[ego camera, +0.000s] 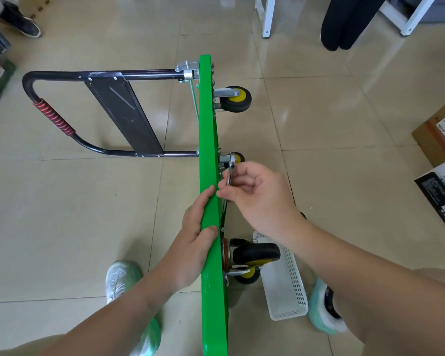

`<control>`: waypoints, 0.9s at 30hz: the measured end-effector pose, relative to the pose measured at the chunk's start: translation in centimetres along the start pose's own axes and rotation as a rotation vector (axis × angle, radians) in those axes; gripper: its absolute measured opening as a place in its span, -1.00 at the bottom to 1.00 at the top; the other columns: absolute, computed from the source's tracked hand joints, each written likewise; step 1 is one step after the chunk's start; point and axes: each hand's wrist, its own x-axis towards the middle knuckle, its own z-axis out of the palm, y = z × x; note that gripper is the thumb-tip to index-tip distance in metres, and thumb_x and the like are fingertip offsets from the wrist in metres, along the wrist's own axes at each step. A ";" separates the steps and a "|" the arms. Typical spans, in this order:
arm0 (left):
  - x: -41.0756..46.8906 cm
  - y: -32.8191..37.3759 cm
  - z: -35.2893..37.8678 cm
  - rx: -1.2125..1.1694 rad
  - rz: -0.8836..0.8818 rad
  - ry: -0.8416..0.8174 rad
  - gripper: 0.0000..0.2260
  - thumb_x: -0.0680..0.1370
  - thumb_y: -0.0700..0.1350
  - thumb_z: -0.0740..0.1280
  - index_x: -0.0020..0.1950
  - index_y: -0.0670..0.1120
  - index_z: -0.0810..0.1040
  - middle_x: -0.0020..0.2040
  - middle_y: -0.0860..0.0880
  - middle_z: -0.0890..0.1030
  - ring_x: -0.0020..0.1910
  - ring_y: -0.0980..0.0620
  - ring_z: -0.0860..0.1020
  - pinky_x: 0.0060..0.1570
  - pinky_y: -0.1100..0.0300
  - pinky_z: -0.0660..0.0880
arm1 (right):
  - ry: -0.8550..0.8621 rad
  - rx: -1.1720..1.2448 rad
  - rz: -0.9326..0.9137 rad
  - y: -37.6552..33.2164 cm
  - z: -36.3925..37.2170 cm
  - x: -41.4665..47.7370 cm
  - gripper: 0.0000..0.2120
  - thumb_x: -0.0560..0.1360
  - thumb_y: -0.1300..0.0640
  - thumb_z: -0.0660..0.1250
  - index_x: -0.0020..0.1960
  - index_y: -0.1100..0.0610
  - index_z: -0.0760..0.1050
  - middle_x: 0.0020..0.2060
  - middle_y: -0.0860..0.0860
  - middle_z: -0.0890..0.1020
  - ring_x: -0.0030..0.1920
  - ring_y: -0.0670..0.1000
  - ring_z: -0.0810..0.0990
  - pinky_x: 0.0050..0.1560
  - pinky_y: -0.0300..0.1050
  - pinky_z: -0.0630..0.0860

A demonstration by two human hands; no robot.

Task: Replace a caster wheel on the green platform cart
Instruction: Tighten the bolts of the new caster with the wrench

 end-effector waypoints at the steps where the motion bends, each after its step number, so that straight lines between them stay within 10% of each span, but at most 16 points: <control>1: 0.0 -0.1 0.0 -0.004 -0.005 -0.004 -0.33 0.46 0.13 0.17 0.57 0.44 0.11 0.60 0.26 0.21 0.57 0.26 0.20 0.61 0.01 0.16 | 0.018 0.007 0.072 0.0 -0.2 0.8 -0.77 0.46 0.39 0.46 -0.04 0.09 0.58 -0.19 0.01 0.73 -0.13 -0.02 0.73 0.00 -0.11 0.67; 10: 0.0 0.0 0.0 0.012 -0.014 -0.022 -0.36 0.53 0.00 0.16 0.54 0.45 0.08 0.57 0.35 0.17 0.54 0.39 0.16 0.53 0.26 0.13 | -0.003 0.161 0.399 0.6 -1.0 4.0 -0.89 0.50 0.39 0.42 -0.04 0.24 0.55 -0.24 0.09 0.68 -0.28 0.01 0.71 -0.16 -0.08 0.70; 22: 0.0 0.2 -0.1 0.005 -0.023 -0.009 -0.34 0.45 0.19 0.15 0.54 0.51 0.08 0.59 0.21 0.22 0.55 0.18 0.27 0.56 -0.05 0.24 | -0.054 0.076 -0.033 -2.3 -2.1 -3.0 -0.70 0.40 0.47 0.46 -0.06 0.10 0.57 -0.17 0.05 0.73 -0.04 0.12 0.73 0.06 -0.14 0.63; 27: -0.1 0.4 0.1 0.020 -0.011 0.003 -0.36 0.50 0.08 0.15 0.55 0.46 0.08 0.60 0.23 0.19 0.55 0.32 0.19 0.57 0.13 0.17 | -0.088 0.033 -0.167 -0.6 -1.3 -5.1 -0.71 0.42 0.48 0.45 0.03 0.17 0.57 -0.09 0.13 0.72 -0.04 0.04 0.73 0.09 -0.14 0.63</control>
